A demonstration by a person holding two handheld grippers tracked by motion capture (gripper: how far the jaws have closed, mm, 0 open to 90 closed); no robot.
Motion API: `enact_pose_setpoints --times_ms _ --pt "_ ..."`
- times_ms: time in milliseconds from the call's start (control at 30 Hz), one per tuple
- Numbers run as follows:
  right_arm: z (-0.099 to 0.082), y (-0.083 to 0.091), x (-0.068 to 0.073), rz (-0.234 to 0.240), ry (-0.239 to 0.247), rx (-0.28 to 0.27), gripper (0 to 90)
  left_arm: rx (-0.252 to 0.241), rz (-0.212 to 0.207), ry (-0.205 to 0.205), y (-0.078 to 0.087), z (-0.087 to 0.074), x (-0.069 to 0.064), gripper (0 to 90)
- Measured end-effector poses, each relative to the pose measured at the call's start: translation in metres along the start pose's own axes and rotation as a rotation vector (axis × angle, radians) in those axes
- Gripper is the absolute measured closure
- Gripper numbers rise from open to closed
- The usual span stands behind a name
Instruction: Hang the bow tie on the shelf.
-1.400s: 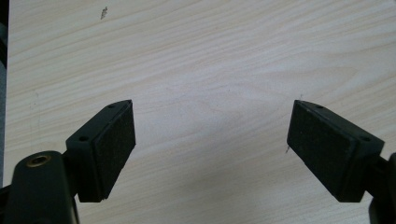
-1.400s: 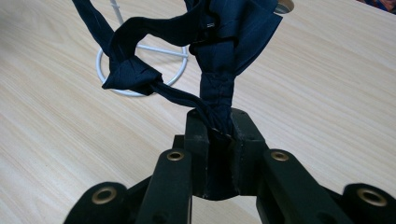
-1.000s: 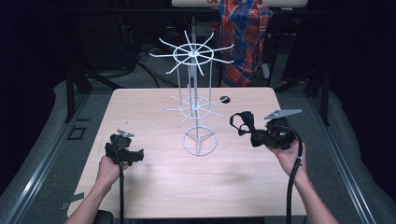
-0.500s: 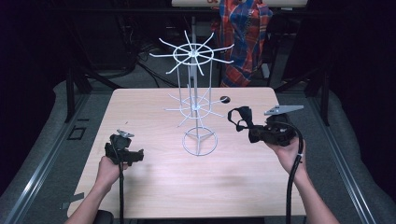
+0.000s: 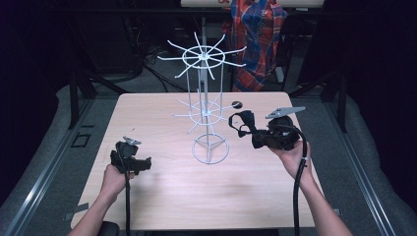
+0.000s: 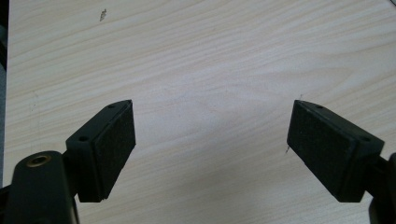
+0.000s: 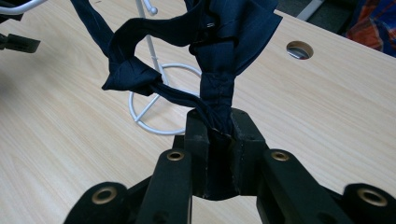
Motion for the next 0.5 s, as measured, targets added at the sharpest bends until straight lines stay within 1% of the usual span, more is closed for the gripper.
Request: enact_pose_setpoints --times_ms 33,100,133,200,267,367,500 --pt "0.001 -0.002 0.001 0.0 -0.003 -0.006 79.1 0.0 0.0 0.0 0.0 0.0 0.0 15.6" --pt "0.001 -0.002 0.001 0.0 -0.003 0.001 79.1 0.0 -0.001 0.002 0.0 0.0 0.0 15.5" --pt "0.002 -0.005 0.002 0.005 -0.003 -0.008 79.1 0.0 -0.001 0.001 0.0 0.0 0.0 15.6" --pt "0.003 -0.007 0.003 0.012 -0.004 -0.003 79.1 0.001 -0.002 -0.001 0.0 0.0 0.0 15.6" --pt "0.004 -0.01 0.004 0.017 -0.004 -0.013 79.1 -0.001 -0.001 -0.001 0.0 0.0 0.001 15.5" --pt "0.004 -0.013 0.005 0.026 -0.007 -0.006 79.0 -0.001 -0.002 0.0 0.0 0.0 0.001 15.5" --pt "0.005 -0.016 0.007 0.027 -0.008 -0.002 79.0 0.003 -0.001 -0.004 0.0 0.0 0.001 15.6"
Point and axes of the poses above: each handheld gripper's, and its own axes: y roughly backward along the jaws, z roughly out of its top, x roughly to its left, the point moved 4 cm from there along -y, roughly forward along the jaws, and after that the axes turned 7 degrees about y, right-handed, at the moved point
